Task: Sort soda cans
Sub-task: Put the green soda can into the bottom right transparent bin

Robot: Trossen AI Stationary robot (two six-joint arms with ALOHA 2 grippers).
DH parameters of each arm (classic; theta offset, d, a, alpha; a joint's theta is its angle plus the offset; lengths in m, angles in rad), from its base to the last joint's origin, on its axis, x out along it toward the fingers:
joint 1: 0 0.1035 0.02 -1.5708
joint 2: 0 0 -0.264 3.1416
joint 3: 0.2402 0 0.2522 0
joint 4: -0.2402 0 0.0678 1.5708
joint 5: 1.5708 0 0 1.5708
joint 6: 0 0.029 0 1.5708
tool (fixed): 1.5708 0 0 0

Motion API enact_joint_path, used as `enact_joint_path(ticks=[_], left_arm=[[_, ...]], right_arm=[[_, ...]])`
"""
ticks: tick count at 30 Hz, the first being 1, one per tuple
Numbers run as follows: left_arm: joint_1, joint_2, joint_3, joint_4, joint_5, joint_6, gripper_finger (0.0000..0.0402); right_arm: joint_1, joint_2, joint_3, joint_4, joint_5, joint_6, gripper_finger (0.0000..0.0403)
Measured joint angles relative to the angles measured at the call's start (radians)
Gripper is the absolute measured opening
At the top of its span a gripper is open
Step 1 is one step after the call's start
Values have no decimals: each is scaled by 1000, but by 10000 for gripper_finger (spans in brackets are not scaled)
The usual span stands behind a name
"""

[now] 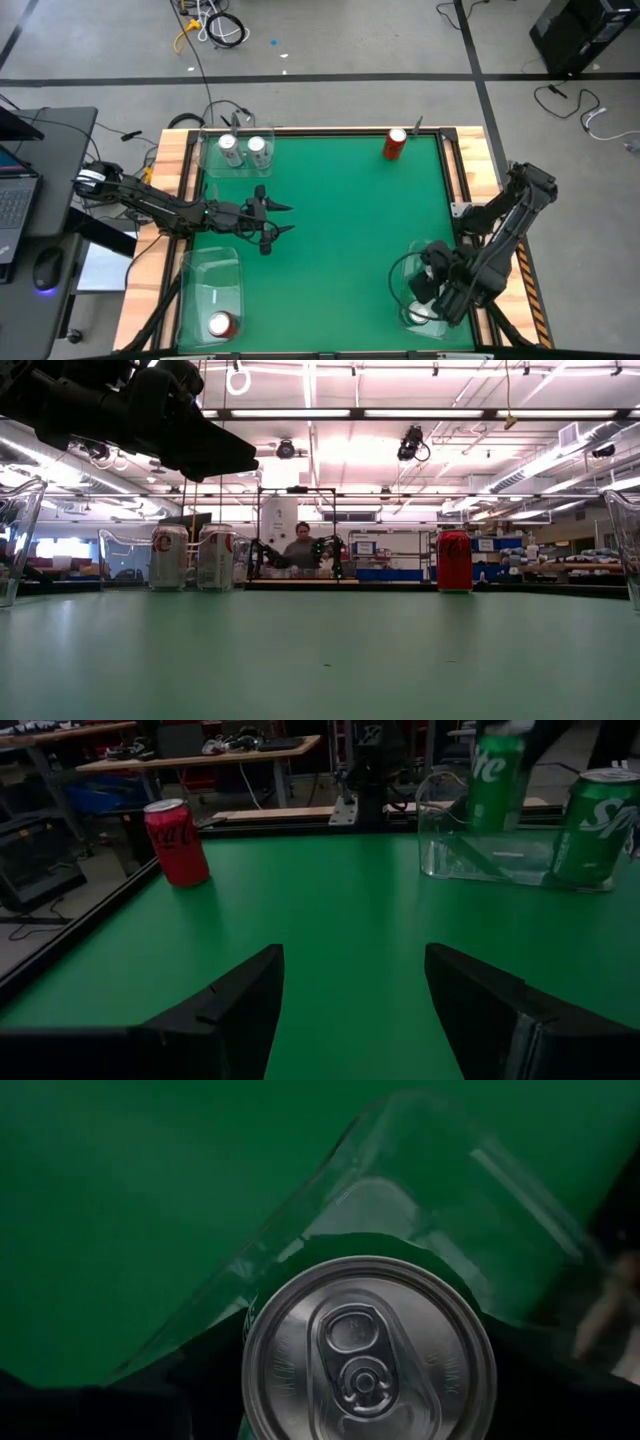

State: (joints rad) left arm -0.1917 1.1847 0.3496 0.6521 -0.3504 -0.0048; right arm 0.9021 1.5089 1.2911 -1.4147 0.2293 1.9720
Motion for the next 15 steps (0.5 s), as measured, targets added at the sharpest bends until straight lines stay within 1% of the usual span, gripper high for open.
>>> enact_joint_path(ticks=[4,8,13,15], left_arm=[[0,0,0,0,0,0,248],[0,0,0,0,0,0,248],[0,0,0,0,0,-1,248],[0,0,0,0,0,-1,248]], right_arm=[[1,0,-91,124,5,-1,296],[1,0,-166,206,15,0,296],[1,0,-211,263,17,0,298],[1,-1,-214,268,17,0,310]])
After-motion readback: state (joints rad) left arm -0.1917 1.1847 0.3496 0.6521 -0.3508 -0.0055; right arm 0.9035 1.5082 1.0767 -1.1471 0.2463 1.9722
